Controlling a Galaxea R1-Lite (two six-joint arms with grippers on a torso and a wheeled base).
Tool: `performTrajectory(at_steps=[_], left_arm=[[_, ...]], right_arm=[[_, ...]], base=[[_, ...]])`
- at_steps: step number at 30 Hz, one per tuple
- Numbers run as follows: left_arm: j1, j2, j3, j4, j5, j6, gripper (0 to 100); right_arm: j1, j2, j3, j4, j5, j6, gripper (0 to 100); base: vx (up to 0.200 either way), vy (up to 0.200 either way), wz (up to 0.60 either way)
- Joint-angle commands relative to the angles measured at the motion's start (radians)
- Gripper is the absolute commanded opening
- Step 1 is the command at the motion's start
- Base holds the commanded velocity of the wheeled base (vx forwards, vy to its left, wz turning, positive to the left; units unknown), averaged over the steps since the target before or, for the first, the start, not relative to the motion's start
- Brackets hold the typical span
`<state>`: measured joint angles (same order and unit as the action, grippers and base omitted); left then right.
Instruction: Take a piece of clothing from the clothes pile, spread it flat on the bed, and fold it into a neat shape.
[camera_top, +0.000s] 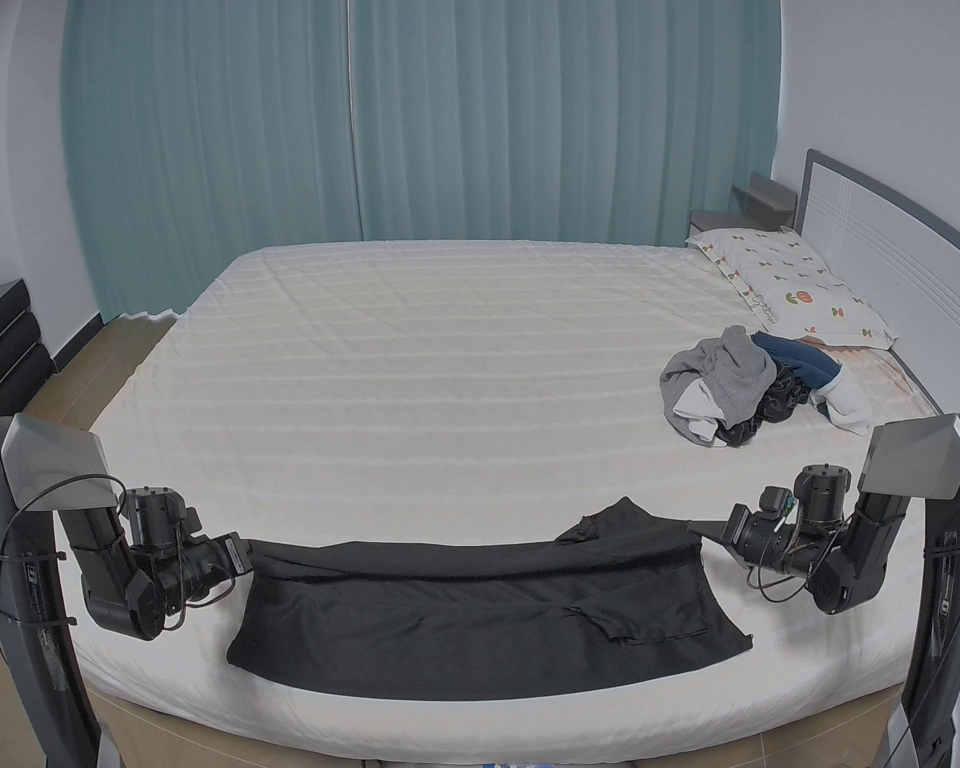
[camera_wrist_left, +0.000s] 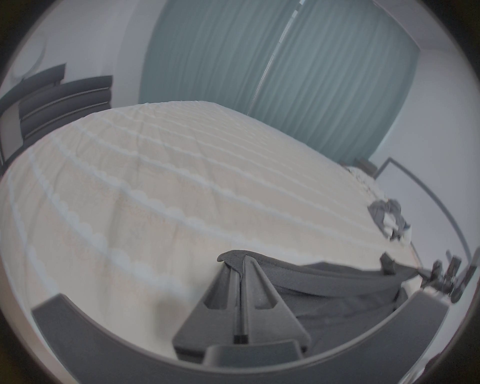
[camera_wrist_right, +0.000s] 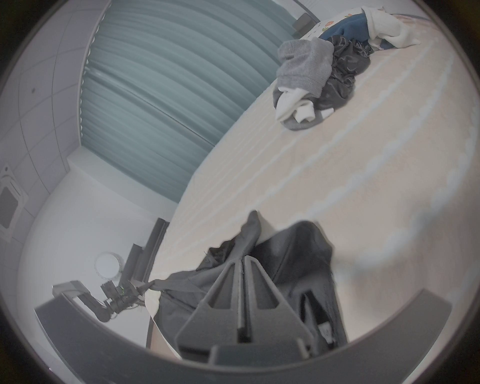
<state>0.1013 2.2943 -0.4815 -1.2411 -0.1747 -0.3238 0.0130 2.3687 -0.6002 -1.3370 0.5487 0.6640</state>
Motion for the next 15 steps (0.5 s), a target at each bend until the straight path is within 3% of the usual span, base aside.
performTrajectory(at_steps=[1, 15], left_arm=[[0.006, 0.004, 0.087, -0.012, -0.014, 0.078, 0], [0.006, 0.014, 0.118, -0.012, -0.016, 0.111, 0]], right_arm=[[-0.007, 0.021, 0.094, -0.011, 0.01, -0.063, 0], [-0.018, 0.044, 0.117, -0.011, 0.011, -0.098, 0]], base=[[0.0, 0.0, 0.0], [0.0, 0.0, 0.0]])
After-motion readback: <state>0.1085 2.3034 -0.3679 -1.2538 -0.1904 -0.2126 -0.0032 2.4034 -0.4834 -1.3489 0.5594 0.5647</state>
